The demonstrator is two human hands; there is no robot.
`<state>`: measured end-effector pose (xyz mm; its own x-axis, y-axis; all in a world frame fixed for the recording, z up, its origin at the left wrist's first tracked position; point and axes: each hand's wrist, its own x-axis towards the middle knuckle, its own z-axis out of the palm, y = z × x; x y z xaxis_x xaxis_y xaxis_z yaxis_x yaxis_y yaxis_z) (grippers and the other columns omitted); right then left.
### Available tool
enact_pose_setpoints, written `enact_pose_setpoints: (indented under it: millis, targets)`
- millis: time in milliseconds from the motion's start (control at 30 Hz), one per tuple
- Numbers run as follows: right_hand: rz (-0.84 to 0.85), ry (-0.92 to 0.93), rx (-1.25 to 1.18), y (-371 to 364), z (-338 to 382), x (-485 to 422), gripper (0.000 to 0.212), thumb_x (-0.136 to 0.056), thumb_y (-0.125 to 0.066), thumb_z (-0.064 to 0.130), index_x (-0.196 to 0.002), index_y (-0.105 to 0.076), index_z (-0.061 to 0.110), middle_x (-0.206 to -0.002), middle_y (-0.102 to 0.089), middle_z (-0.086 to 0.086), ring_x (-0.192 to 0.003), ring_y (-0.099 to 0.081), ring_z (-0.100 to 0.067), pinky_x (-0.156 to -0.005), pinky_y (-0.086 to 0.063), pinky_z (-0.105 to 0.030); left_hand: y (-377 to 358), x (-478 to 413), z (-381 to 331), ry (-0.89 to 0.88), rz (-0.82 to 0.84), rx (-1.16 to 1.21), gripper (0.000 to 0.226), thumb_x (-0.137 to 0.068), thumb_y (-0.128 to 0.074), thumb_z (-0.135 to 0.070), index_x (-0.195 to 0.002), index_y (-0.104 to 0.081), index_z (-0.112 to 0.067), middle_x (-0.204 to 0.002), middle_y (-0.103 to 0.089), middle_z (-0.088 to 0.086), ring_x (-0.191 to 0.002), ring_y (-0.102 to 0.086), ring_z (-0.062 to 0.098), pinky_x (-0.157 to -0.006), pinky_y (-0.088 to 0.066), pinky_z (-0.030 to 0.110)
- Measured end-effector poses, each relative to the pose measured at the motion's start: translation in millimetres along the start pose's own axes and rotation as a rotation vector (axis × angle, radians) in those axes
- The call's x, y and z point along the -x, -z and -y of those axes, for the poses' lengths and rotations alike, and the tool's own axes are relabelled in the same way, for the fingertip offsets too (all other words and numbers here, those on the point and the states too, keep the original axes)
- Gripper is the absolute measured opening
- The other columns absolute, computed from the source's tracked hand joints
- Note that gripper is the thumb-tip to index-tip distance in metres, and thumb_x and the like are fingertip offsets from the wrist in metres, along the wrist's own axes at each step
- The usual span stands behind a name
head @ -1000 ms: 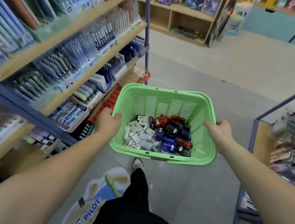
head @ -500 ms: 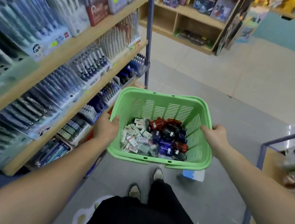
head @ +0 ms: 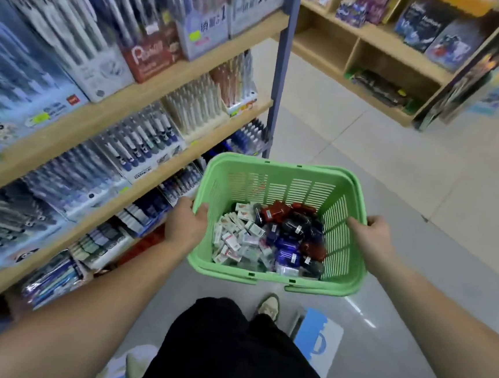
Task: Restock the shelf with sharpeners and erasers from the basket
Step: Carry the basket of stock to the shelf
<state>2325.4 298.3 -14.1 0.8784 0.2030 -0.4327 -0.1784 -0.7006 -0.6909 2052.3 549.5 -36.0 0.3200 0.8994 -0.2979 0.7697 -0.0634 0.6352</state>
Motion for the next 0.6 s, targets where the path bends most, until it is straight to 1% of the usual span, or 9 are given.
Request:
enact_pose_setpoints:
  millis: [67, 133, 200, 300, 367, 467, 533, 567, 600]
  targets:
    - [0.023, 0.0, 0.035, -2, 17, -19, 0.026, -0.091, -0.072, 0.026, -0.091, -0.05, 0.013, -0.09, -0.063, -0.016, -0.082, -0.065, -0.035, -0.074, -0.057, -0.052, -6, -7, -7, 0.009, -0.03, -0.012, 0.028, -0.103, -0.058, -0.038, -0.1, -0.052, -0.01, -0.083, -0.058, 0.004, -0.076, -0.06, 0.03, -0.06, -0.04, 0.033]
    - [0.052, 0.02, 0.078, -8, 33, -40, 0.027, -0.092, -0.072, 0.026, -0.098, -0.054, 0.007, -0.093, -0.065, -0.02, -0.082, -0.066, -0.036, -0.071, -0.057, -0.048, -10, -16, -11, 0.034, -0.053, -0.017, 0.027, -0.103, -0.058, -0.037, -0.099, -0.052, -0.01, -0.078, -0.053, -0.001, -0.075, -0.058, 0.028, -0.061, -0.038, 0.033]
    - [0.096, 0.028, 0.129, -16, 49, -58, 0.029, -0.092, -0.071, 0.026, -0.103, -0.056, 0.003, -0.093, -0.066, -0.021, -0.08, -0.066, -0.036, -0.069, -0.056, -0.045, -11, -27, -12, 0.068, -0.073, -0.019, 0.029, -0.103, -0.059, -0.037, -0.1, -0.055, -0.008, -0.078, -0.053, 0.0, -0.075, -0.057, 0.028, -0.062, -0.038, 0.033]
    - [0.135, 0.029, 0.171, -29, 65, -81, 0.033, -0.091, -0.073, 0.03, -0.102, -0.058, 0.003, -0.094, -0.07, -0.022, -0.084, -0.07, -0.038, -0.076, -0.061, -0.054, -13, -41, -6, 0.109, -0.075, -0.024, 0.031, -0.103, -0.058, -0.037, -0.098, -0.054, -0.007, -0.076, -0.052, -0.001, -0.072, -0.056, 0.028, -0.06, -0.037, 0.033]
    - [0.168, 0.054, 0.191, -37, 73, -93, 0.035, -0.09, -0.073, 0.031, -0.1, -0.06, 0.0, -0.092, -0.071, -0.025, -0.083, -0.072, -0.04, -0.075, -0.062, -0.057, -15, -44, -2, 0.124, -0.092, -0.015, 0.031, -0.103, -0.058, -0.037, -0.098, -0.054, -0.007, -0.076, -0.053, 0.001, -0.071, -0.058, 0.027, -0.057, -0.037, 0.033]
    - [0.22, 0.069, 0.256, -44, 83, -112, 0.035, -0.091, -0.072, 0.032, -0.099, -0.061, 0.0, -0.09, -0.072, -0.025, -0.081, -0.073, -0.041, -0.073, -0.062, -0.059, -22, -45, -2, 0.184, -0.114, -0.014, 0.03, -0.103, -0.056, -0.039, -0.101, -0.057, -0.009, -0.078, -0.058, 0.002, -0.065, -0.056, 0.017, -0.052, -0.034, 0.029]
    - [0.268, 0.096, 0.311, -48, 89, -124, 0.036, -0.089, -0.072, 0.035, -0.096, -0.061, 0.001, -0.088, -0.072, -0.026, -0.078, -0.073, -0.041, -0.07, -0.063, -0.059, -28, -43, 3, 0.227, -0.101, -0.008, 0.029, -0.102, -0.055, -0.04, -0.101, -0.058, -0.011, -0.082, -0.063, 0.004, -0.065, -0.059, 0.016, -0.053, -0.04, 0.029]
    - [0.297, 0.119, 0.346, -50, 94, -130, 0.036, -0.09, -0.071, 0.036, -0.094, -0.061, 0.001, -0.088, -0.072, -0.026, -0.078, -0.072, -0.042, -0.068, -0.063, -0.056, -33, -42, 5, 0.246, -0.099, -0.011, 0.029, -0.102, -0.055, -0.041, -0.1, -0.058, -0.012, -0.082, -0.064, 0.005, -0.066, -0.061, 0.019, -0.055, -0.045, 0.031]
    - [0.327, 0.143, 0.388, -52, 100, -136, 0.036, -0.091, -0.071, 0.036, -0.093, -0.06, 0.002, -0.088, -0.07, -0.026, -0.079, -0.071, -0.042, -0.066, -0.06, -0.052, -36, -38, 5, 0.278, -0.105, -0.009, 0.029, -0.101, -0.054, -0.042, -0.098, -0.058, -0.013, -0.08, -0.064, 0.005, -0.068, -0.063, 0.023, -0.059, -0.05, 0.033]
